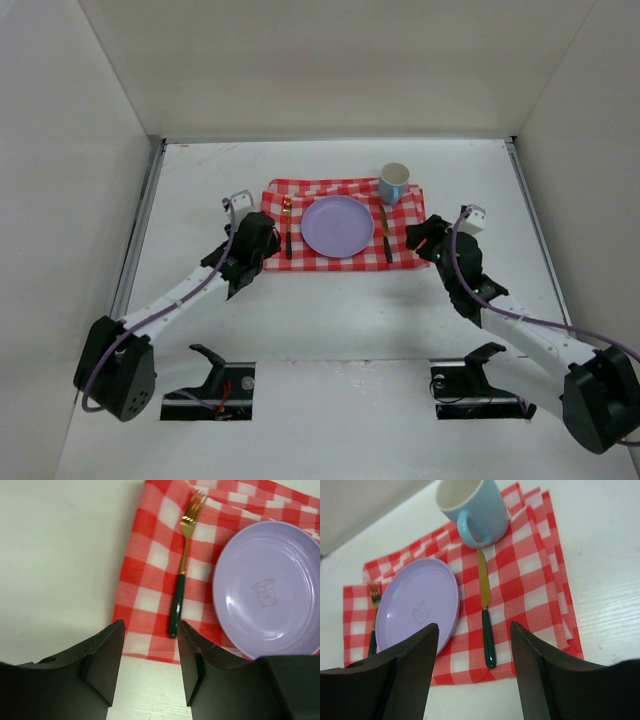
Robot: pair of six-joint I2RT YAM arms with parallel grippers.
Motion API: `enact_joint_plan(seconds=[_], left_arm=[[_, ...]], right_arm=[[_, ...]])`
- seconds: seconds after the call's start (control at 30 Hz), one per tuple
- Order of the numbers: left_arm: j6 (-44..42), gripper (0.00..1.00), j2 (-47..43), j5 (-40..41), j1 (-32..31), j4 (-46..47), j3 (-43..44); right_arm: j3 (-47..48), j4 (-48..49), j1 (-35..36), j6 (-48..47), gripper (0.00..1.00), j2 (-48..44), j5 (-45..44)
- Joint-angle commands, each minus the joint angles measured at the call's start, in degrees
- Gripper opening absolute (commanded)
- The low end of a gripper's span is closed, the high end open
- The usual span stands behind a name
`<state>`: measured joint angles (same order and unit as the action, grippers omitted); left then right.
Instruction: Set the dinner table for one person
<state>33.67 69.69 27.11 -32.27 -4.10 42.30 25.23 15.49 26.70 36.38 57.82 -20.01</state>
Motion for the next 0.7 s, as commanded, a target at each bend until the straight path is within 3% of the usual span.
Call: enact_joint_plan(seconds=[0.0,0.2,0.67], left_arm=[[7.27,0.44,-6.66,-1.45,2.60,-5.12,-5.03],[10.98,0.45,-18.08,-2.50,9.98,-9.52,-13.12],[12.21,0.44,-21.61,-3.03,12.46,-10.49,-15.59]], right_arm=[[-1.85,4.02,-0.81,1.14,0.66,-5.16,-5.38],[-4.40,4.11,-3.62,3.52,0.68,-9.92,-6.53],[-4.76,4.29,-6.00,5.63,0.68,-8.69,-4.25]])
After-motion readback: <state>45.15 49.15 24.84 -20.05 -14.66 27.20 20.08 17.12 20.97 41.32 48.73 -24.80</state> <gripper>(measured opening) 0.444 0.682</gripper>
